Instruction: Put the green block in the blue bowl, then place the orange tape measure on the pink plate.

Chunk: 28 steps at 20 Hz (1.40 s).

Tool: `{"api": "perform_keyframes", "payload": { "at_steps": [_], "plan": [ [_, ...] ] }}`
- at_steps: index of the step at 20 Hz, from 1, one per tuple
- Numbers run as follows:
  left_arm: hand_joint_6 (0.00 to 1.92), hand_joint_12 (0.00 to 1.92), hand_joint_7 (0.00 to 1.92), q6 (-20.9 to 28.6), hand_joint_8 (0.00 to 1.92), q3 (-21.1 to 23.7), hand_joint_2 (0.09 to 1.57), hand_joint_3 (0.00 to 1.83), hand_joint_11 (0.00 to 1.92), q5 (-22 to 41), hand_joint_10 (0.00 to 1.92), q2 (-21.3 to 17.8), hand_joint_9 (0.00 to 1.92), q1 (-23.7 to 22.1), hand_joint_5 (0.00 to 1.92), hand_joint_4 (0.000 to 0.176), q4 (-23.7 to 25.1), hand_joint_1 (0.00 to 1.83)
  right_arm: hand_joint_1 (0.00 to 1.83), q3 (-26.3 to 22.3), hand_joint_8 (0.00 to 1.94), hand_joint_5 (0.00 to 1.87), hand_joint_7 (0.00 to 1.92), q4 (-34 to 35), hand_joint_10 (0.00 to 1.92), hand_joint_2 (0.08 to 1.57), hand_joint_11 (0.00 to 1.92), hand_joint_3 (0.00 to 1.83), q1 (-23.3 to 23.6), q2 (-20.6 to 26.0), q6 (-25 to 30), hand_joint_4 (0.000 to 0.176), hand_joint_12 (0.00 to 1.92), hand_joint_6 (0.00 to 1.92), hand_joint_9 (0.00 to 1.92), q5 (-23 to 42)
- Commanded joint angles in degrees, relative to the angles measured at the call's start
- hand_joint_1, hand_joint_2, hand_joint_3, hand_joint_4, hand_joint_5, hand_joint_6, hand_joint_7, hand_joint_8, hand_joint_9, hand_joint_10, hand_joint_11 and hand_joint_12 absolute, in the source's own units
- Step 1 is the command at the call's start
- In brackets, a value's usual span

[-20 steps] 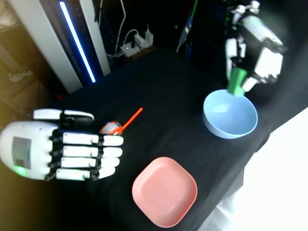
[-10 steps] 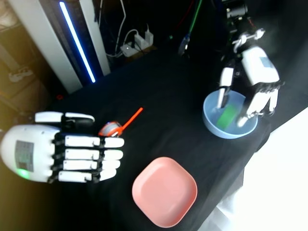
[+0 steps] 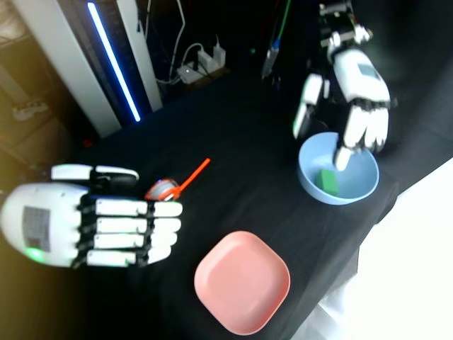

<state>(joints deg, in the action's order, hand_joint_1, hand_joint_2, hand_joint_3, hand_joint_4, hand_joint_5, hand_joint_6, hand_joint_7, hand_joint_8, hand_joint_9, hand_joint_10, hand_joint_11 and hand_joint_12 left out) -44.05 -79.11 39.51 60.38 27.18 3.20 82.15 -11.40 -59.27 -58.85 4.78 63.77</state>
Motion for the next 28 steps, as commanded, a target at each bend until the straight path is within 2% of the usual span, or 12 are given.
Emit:
{"api": "perform_keyframes", "payload": {
  "at_steps": [1, 2, 3, 5, 7, 11, 19, 23, 24, 25, 26, 28],
  "plan": [
    [0.00, 1.44, 0.64, 0.2, 0.00, 0.5, 0.95, 0.00, 0.26, 10.4, 0.62, -1.1, 0.48, 0.5, 0.55, 0.042, -1.4, 0.70, 0.90, 0.1, 0.00, 0.29, 0.34, 2.2, 0.00, 1.12, 0.07, 0.00, 1.2, 0.1, 0.9, 0.030, 0.75, 0.00, 0.36, 6.5],
    [0.00, 1.44, 0.64, 0.2, 0.00, 2.2, 0.95, 0.00, 0.26, 13.8, 0.62, -2.4, 0.48, 3.0, 0.55, 0.042, -3.4, 0.70, 0.90, 0.1, 0.00, 0.29, 0.34, 0.8, 0.00, 1.12, 0.07, 0.00, 2.1, -0.1, 1.1, 0.030, 0.75, 0.00, 0.36, 6.5],
    [0.00, 1.31, 0.53, 0.2, 0.00, 3.2, 0.98, 0.00, 0.16, 16.2, 0.31, -3.3, 0.48, 5.0, 0.48, 0.046, -5.0, 0.69, 0.89, 0.1, 0.00, 0.29, 0.37, -0.1, 0.00, 1.11, 0.04, 0.00, 2.8, -0.3, 1.3, 0.052, 0.86, 0.00, 0.38, 6.5],
    [0.00, 0.93, 0.26, 0.2, 0.00, 5.9, 1.00, 0.00, 0.01, 20.6, 0.03, -5.5, 0.27, 10.0, 0.33, 0.108, -8.1, 0.62, 0.88, 0.1, 0.00, 0.27, 0.41, -3.2, 0.04, 1.08, 0.13, 0.00, 4.8, -1.1, 1.4, 0.118, 1.13, 0.00, 0.53, 5.2],
    [0.01, 0.32, 0.10, 0.3, 0.01, 10.2, 0.95, 0.00, 0.00, 26.9, 0.01, -8.5, 0.04, 17.0, 0.23, 0.138, -10.9, 0.56, 0.99, 0.3, 0.00, 0.33, 0.48, -7.1, 0.02, 1.02, 0.17, 0.00, 7.3, -2.1, 1.4, 0.110, 1.16, 0.01, 0.57, 2.4],
    [0.00, 0.16, 0.03, 0.3, 0.00, 16.2, 0.87, 0.00, 0.00, 37.8, 0.00, -10.6, 0.00, 26.7, 0.16, 0.128, -14.1, 0.81, 1.01, 1.3, 0.00, 0.35, 0.52, -9.7, 0.01, 1.00, 0.17, 0.00, 7.5, -3.5, 1.4, 0.118, 1.11, 0.00, 0.60, -1.2],
    [0.01, 0.04, 0.01, 2.2, 0.00, 17.9, 0.83, 0.00, 0.07, 40.4, 0.00, -10.1, 0.00, 31.5, 0.17, 0.120, -16.5, 0.75, 1.22, 3.2, 0.01, 0.50, 0.61, -11.7, 0.03, 0.98, 0.39, 0.00, 7.8, -5.1, 1.4, 0.000, 1.00, 0.01, 0.73, -5.7],
    [0.01, 0.05, 0.03, 2.6, 0.01, 17.9, 0.84, 0.00, 0.07, 40.3, 0.00, -10.0, 0.00, 31.9, 0.19, 0.111, -16.6, 0.82, 1.24, 4.4, 0.01, 0.62, 0.75, -12.3, 0.11, 0.96, 0.65, 0.00, 7.8, -6.7, 1.4, 0.000, 1.18, 0.00, 0.95, -8.0],
    [0.01, 0.06, 0.03, 2.8, 0.01, 17.9, 0.84, 0.00, 0.09, 40.2, 0.00, -10.0, 0.00, 32.2, 0.19, 0.113, -16.9, 0.78, 1.27, 4.9, 0.04, 0.70, 0.87, -12.8, 0.36, 0.94, 0.78, 0.01, 7.8, -7.1, 1.4, 0.000, 1.25, 0.00, 0.99, -8.7],
    [0.01, 0.07, 0.04, 2.9, 0.01, 17.9, 0.85, 0.00, 0.09, 40.2, 0.00, -10.0, 0.00, 32.3, 0.19, 0.105, -16.9, 0.77, 1.36, 5.0, 0.63, 0.83, 1.07, -12.9, 0.58, 1.01, 0.78, 0.01, 7.8, -7.3, 1.4, 0.000, 1.31, 0.00, 1.01, -9.0],
    [0.01, 0.07, 0.04, 3.0, 0.01, 17.9, 0.85, 0.00, 0.09, 40.2, 0.00, -9.9, 0.00, 32.3, 0.19, 0.107, -16.9, 0.77, 1.38, 5.0, 0.76, 0.93, 1.11, -12.9, 0.67, 1.03, 0.80, 0.00, 7.8, -7.3, 1.4, 0.000, 1.30, 0.02, 1.07, -9.2],
    [0.01, 0.08, 0.05, 3.3, 0.01, 17.9, 0.86, 0.00, 0.10, 40.1, 0.00, -9.9, 0.01, 32.5, 0.20, 0.103, -17.0, 0.75, 1.40, 5.1, 0.63, 0.97, 1.15, -13.0, 1.04, 1.06, 0.83, 0.00, 7.8, -7.3, 1.4, 0.000, 1.12, 0.76, 1.09, -9.2]
  ]
}}
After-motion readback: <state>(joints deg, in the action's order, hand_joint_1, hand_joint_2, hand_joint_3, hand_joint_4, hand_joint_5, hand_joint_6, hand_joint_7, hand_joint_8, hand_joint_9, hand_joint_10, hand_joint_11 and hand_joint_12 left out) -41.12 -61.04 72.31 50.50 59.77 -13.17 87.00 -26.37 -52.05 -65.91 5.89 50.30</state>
